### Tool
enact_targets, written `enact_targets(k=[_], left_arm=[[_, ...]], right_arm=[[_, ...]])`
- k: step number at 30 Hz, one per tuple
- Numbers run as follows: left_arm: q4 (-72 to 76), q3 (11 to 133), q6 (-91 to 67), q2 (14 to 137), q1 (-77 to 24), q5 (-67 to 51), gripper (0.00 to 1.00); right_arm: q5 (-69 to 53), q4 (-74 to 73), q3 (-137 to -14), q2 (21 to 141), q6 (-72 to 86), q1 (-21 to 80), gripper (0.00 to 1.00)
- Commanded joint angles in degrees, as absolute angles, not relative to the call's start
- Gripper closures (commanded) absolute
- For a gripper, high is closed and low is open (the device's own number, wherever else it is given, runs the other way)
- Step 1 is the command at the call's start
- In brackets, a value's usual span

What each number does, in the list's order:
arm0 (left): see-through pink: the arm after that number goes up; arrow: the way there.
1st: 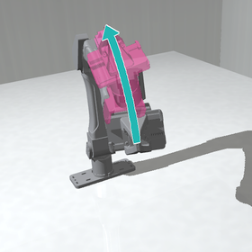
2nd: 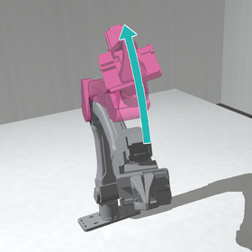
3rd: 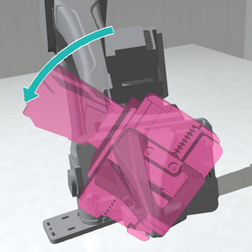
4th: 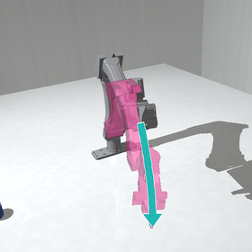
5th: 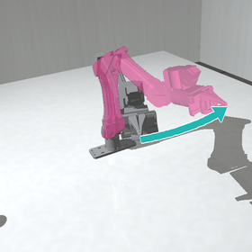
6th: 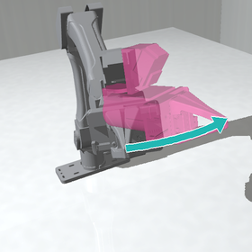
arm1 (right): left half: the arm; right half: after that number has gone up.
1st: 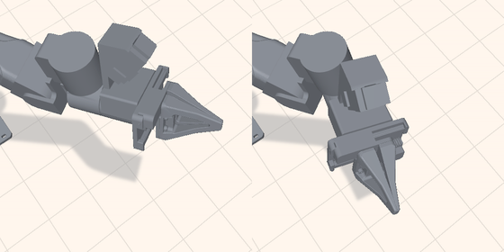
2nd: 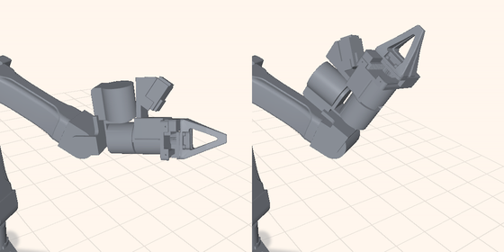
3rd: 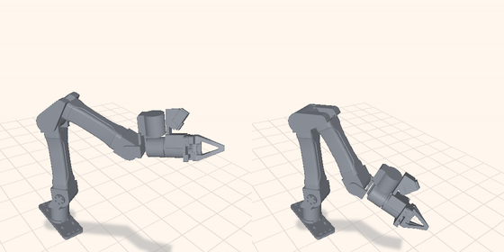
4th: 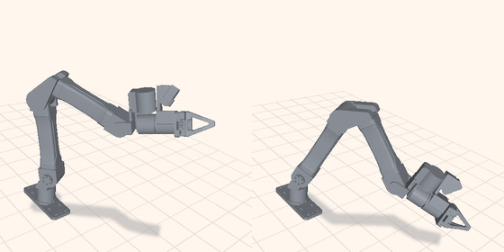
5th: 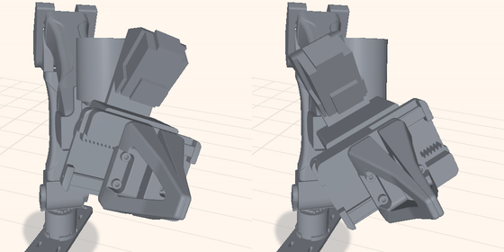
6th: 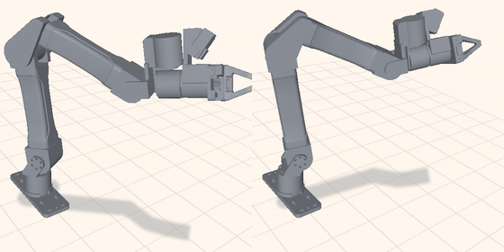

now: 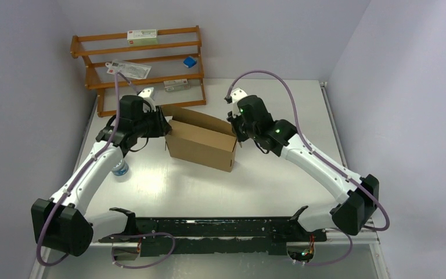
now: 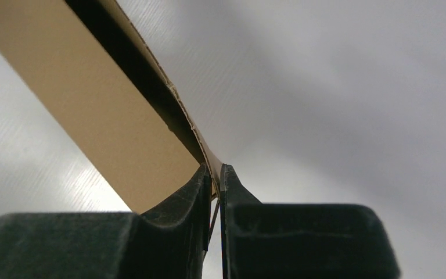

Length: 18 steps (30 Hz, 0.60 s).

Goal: Fold the paper box

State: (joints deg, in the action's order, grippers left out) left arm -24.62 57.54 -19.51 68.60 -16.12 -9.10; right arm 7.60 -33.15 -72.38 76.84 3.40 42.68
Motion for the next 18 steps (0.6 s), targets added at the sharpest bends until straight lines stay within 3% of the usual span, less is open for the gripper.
enact_targets(k=[1,7,14,18], left_arm=[[-22.8,54.5,-23.7,65.1,-17.4,-17.4,0.64],[-23.3,53.1,-24.3,63.3,-18.4,-17.3,0.62],[-31.4,60.4,-18.3,62.0,-18.4,-3.3,0.42],[-34.5,66.6,-13.9,62.6,-18.4,3.1,0.29]], right_arm=[[9.4,-31.8,-75.7,80.5,3.1,42.5,0.93],[10.0,-31.7,-77.9,82.1,1.6,42.5,0.79],[12.2,-32.8,-76.2,77.6,1.3,42.3,0.52],[12.9,-34.0,-75.3,75.1,1.7,42.3,0.47]])
